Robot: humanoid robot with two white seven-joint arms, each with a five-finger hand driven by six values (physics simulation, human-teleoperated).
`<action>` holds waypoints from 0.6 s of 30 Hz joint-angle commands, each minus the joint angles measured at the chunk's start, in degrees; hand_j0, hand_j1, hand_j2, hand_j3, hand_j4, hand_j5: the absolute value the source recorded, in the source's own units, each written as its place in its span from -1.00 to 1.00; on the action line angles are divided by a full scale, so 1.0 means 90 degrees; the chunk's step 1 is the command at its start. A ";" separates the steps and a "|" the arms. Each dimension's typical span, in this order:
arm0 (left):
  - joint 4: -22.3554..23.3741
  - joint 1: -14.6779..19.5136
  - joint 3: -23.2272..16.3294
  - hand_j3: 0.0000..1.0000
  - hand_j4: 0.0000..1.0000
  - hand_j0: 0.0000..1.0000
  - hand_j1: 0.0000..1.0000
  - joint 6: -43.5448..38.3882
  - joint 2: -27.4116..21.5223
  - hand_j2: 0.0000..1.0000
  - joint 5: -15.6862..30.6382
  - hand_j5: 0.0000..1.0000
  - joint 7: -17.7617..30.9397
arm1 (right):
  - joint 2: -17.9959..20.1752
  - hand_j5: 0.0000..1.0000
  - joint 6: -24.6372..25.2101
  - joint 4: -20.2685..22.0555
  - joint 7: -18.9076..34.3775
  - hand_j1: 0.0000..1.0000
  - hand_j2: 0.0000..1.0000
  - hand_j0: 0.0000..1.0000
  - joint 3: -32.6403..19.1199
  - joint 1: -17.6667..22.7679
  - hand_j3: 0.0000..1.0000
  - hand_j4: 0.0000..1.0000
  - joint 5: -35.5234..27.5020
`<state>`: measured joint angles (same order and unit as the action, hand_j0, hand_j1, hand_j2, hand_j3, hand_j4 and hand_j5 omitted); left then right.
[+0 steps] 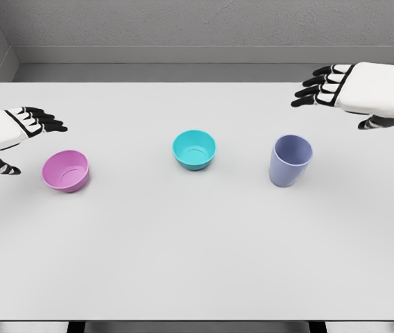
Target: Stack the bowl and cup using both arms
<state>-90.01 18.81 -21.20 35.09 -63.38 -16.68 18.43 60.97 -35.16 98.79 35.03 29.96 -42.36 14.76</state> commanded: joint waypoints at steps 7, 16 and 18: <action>-0.0019 0.0000 -0.0007 1.00 1.00 1.00 1.00 -0.0011 -0.0009 1.00 0.0047 1.00 0.0032 | 0.0062 1.00 0.0017 0.0010 -0.0003 1.00 1.00 1.00 0.0001 -0.0010 1.00 1.00 -0.0029; -0.0058 0.0380 -0.0524 1.00 1.00 1.00 1.00 -0.0011 0.0001 1.00 0.0018 1.00 0.0130 | 0.0599 1.00 0.0017 -0.0009 -0.0003 1.00 1.00 1.00 0.0011 0.0117 1.00 1.00 -0.0273; -0.0048 0.1287 -0.1646 1.00 1.00 1.00 1.00 -0.0011 0.0098 1.00 0.0018 1.00 0.0286 | 0.0570 1.00 0.0017 0.0107 -0.0003 1.00 1.00 1.00 0.0021 0.0078 1.00 1.00 -0.0283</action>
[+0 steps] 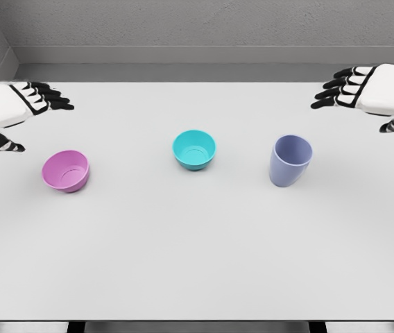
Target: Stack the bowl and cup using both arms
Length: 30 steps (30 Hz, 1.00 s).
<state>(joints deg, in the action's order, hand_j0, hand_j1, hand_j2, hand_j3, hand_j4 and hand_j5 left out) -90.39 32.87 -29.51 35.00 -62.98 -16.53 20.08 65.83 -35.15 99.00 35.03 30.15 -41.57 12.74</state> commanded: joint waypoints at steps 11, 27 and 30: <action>0.0053 0.1846 -0.3059 1.00 1.00 1.00 1.00 0.0000 -0.0053 1.00 0.0001 1.00 0.0133 | -0.0282 1.00 0.0017 0.0191 -0.0003 1.00 1.00 1.00 0.0517 -0.0146 1.00 1.00 -0.0078; 0.0248 0.2442 -0.3713 1.00 1.00 1.00 1.00 0.0000 -0.0014 1.00 0.0011 1.00 0.0816 | -0.0722 1.00 0.0017 0.0181 -0.0003 1.00 1.00 1.00 0.1074 -0.0332 1.00 1.00 -0.0088; 0.0277 0.2432 -0.3732 1.00 1.00 1.00 1.00 0.0000 0.0025 1.00 0.0001 1.00 0.0816 | -0.0722 1.00 0.0017 0.0181 -0.0003 1.00 1.00 1.00 0.1162 -0.0332 1.00 1.00 -0.0088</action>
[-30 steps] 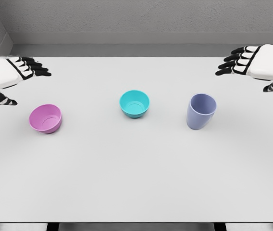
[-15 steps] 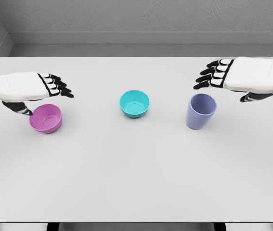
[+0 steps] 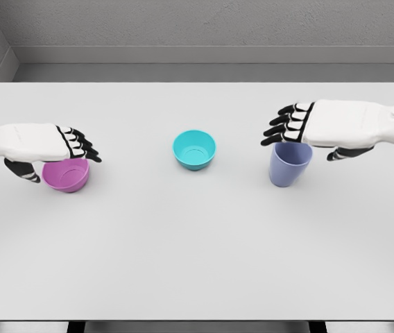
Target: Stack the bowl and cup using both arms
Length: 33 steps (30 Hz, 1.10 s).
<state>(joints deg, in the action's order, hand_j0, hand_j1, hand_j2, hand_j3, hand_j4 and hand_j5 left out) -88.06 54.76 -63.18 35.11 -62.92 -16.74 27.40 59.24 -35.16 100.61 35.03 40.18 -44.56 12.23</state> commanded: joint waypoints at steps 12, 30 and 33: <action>0.0420 -0.0039 -0.0119 1.00 1.00 1.00 1.00 -0.0012 0.0174 1.00 -0.0024 1.00 -0.0007 | -0.0010 1.00 0.0017 -0.0212 -0.0003 1.00 1.00 1.00 0.0116 0.0010 1.00 1.00 0.0018; 0.0674 -0.0088 -0.0129 1.00 1.00 1.00 1.00 -0.0012 0.0360 1.00 -0.0044 1.00 0.0003 | -0.0214 1.00 0.0017 -0.0514 -0.0003 1.00 1.00 1.00 0.0174 -0.0088 1.00 1.00 -0.0002; 0.0752 -0.0088 -0.0129 1.00 1.00 1.00 1.00 -0.0012 0.0360 1.00 -0.0044 1.00 0.0003 | -0.0263 1.00 0.0017 -0.0701 -0.0003 1.00 1.00 1.00 0.0174 -0.0098 1.00 1.00 -0.0002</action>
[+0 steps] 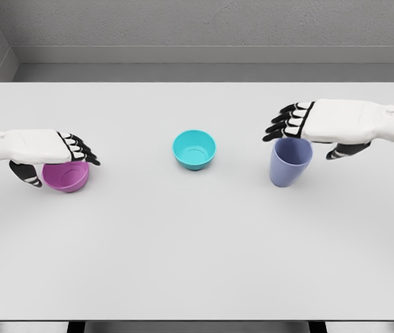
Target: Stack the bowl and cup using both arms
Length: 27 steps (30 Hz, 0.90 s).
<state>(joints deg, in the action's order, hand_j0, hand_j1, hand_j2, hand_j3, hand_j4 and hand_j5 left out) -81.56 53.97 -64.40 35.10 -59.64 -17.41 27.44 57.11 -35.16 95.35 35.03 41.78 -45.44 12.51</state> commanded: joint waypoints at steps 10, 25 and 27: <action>0.0204 -0.0010 0.0007 1.00 1.00 1.00 1.00 -0.0012 0.0191 1.00 -0.0068 1.00 -0.0002 | -0.0076 1.00 0.0017 -0.0213 -0.0003 1.00 1.00 1.00 0.0192 -0.0029 1.00 1.00 -0.0043; 0.0263 -0.0059 0.0007 1.00 1.00 1.00 1.00 -0.0012 0.0231 1.00 -0.0077 1.00 -0.0002 | -0.0203 1.00 0.0017 -0.0409 -0.0003 1.00 1.00 1.00 0.0241 -0.0049 1.00 1.00 -0.0043; 0.0263 -0.0059 0.0007 1.00 1.00 1.00 1.00 -0.0012 0.0231 1.00 -0.0145 1.00 -0.0002 | -0.0213 1.00 0.0017 -0.0409 -0.0003 1.00 1.00 1.00 0.0241 -0.0068 1.00 1.00 -0.0043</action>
<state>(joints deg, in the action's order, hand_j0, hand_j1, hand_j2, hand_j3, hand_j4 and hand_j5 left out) -79.20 53.44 -64.41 35.10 -57.63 -18.64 27.44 55.30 -35.15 91.74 35.02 43.97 -46.14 12.44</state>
